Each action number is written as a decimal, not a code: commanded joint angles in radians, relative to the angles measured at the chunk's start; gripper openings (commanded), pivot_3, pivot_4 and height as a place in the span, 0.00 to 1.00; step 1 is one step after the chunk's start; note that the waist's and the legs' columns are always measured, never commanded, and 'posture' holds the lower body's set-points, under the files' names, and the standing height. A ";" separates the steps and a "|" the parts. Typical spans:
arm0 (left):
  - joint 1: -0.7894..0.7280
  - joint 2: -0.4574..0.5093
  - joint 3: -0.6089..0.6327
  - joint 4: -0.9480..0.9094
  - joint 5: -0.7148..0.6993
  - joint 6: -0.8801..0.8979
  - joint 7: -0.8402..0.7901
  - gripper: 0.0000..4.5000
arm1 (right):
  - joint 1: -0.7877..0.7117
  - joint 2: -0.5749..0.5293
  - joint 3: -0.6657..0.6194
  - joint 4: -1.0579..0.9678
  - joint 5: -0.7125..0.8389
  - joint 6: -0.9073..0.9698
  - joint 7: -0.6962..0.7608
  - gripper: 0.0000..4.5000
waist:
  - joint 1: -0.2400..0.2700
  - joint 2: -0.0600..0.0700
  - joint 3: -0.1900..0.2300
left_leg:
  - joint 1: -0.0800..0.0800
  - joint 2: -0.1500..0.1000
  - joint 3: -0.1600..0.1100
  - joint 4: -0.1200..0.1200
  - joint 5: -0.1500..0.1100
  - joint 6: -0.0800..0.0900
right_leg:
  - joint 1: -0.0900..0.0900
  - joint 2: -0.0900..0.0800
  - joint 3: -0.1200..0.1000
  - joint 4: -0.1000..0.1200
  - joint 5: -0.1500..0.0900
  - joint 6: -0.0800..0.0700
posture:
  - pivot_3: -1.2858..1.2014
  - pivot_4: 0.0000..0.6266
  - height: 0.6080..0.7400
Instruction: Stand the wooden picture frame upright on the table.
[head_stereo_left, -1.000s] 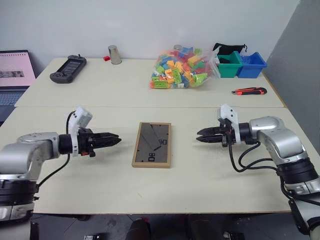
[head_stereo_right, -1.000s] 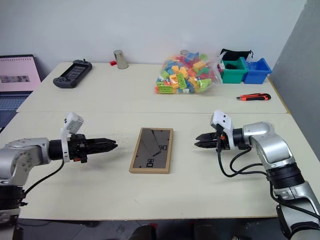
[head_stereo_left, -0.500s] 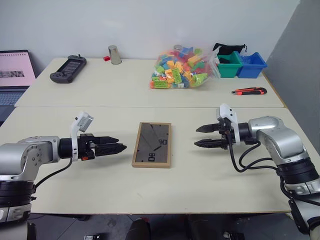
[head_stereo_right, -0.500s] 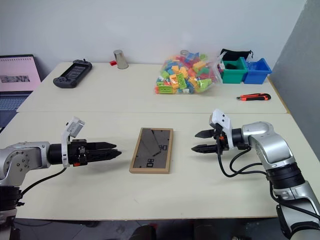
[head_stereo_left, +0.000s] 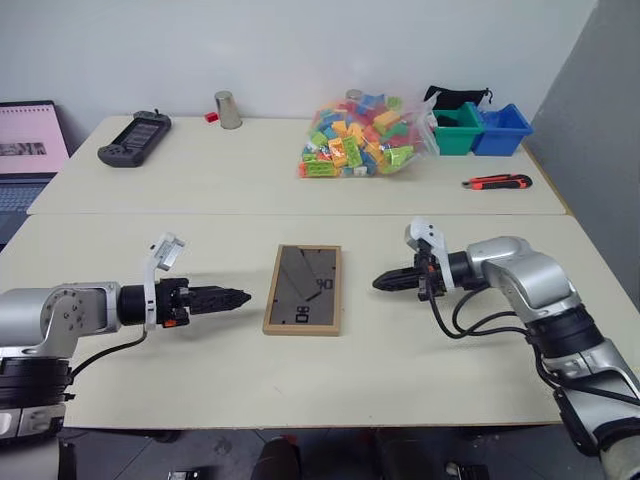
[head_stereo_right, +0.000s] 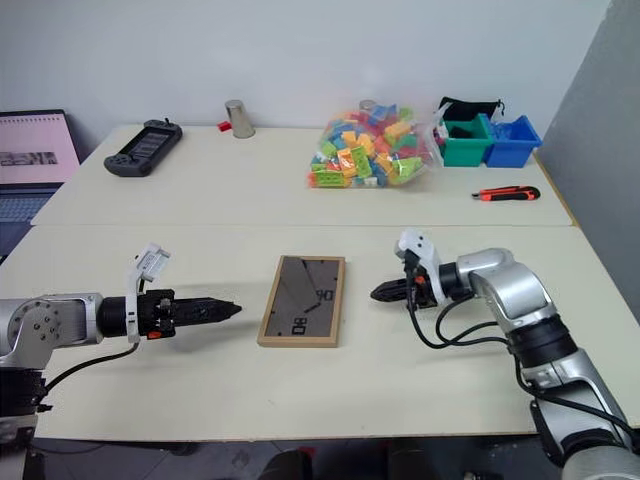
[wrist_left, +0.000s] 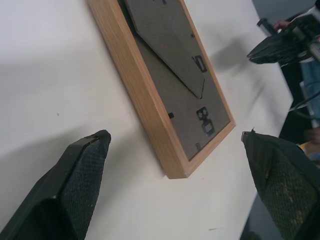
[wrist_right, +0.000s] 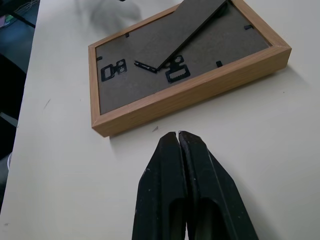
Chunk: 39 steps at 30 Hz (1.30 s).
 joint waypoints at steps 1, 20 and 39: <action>-0.078 -0.027 0.000 0.072 -0.025 0.090 0.030 1.00 | -0.045 0.028 0.020 0.096 -0.062 -0.094 -0.015 0.01 | 0.001 0.000 0.000 | 0.000 0.000 0.000 0.000 0.000 0.000 | 0.000 0.000 0.000 0.000 0.000 0.000 | 0.52 0.24 1.00; -0.298 -0.087 -0.370 0.367 0.139 0.025 -0.120 1.00 | -0.073 0.109 0.029 0.222 -0.170 -0.211 -0.031 0.01 | 0.001 0.000 0.000 | 0.000 0.000 -0.001 0.000 0.000 0.000 | 0.001 0.000 -0.001 0.001 0.000 0.000 | 0.52 0.24 1.00; -0.308 -0.163 -0.411 0.404 0.253 -0.142 -0.200 1.00 | -0.098 0.244 0.041 0.246 -0.199 -0.214 -0.069 0.01 | 0.026 0.002 -0.002 | 0.001 -0.001 -0.002 0.001 0.000 0.000 | 0.002 -0.001 -0.001 0.002 0.000 0.000 | 0.52 0.24 1.00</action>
